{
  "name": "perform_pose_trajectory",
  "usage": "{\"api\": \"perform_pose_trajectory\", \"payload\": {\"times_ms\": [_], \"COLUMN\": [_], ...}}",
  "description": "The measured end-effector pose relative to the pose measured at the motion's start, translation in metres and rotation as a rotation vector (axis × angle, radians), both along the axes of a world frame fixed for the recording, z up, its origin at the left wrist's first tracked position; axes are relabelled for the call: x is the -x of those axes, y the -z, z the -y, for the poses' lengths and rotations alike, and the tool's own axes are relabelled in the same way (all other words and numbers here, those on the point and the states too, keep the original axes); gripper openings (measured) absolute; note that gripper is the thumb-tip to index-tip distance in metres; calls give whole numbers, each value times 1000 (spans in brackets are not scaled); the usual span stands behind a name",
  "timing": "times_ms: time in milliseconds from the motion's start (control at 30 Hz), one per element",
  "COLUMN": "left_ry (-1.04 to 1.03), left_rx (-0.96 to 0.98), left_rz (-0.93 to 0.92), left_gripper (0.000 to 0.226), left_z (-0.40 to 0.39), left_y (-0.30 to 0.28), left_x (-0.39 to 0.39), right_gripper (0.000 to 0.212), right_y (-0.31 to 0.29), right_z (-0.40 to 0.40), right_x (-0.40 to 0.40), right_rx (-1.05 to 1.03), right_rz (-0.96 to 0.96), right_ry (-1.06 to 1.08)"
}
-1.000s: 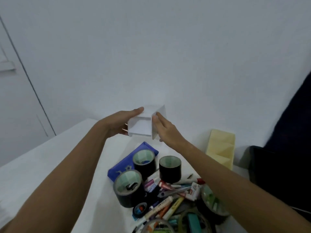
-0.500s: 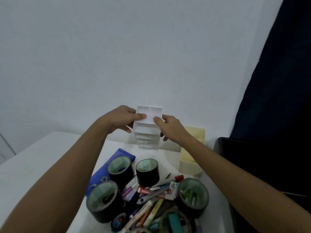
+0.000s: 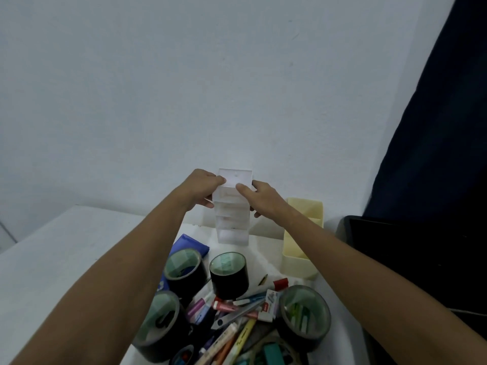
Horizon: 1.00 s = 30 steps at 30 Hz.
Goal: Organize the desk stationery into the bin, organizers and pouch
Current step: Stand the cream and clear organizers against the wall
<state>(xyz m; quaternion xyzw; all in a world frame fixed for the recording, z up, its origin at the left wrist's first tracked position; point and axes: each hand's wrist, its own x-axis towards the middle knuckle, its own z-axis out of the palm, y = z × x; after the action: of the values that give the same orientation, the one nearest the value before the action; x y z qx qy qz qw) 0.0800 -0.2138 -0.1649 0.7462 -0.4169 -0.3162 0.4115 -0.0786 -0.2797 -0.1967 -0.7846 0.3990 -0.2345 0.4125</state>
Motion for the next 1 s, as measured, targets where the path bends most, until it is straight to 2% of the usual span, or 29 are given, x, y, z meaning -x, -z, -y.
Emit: {"api": "perform_pose_trajectory", "payload": {"times_ms": [267,467,600,733,767,900,1000], "left_ry": [-25,-64,-122,-157,-153,-117,-36], "left_rx": [30,103,181,216,215,123,31], "left_rz": [-60,-35,28,61,55,183,210], "left_gripper": [24,45,51,59,58,43,32], "left_z": [17,26,24,17,15,-9,-36], "left_y": [16,30,36,38,40,48,53], "left_x": [-1,-3,-5,-5,-6,-17,-23], "right_gripper": [45,41,48,78,80,57,40], "right_y": [19,25,26,30,30,33,41], "right_z": [14,17,16,12,9,-8,-24], "right_x": [-5,-12,-15,-12,-10,-2,4], "right_rx": [4,3,-13,37,70,246,297], "right_rz": [51,61,127,138,140,137,87], "right_ry": [3,28,70,174,189,187,88]}}
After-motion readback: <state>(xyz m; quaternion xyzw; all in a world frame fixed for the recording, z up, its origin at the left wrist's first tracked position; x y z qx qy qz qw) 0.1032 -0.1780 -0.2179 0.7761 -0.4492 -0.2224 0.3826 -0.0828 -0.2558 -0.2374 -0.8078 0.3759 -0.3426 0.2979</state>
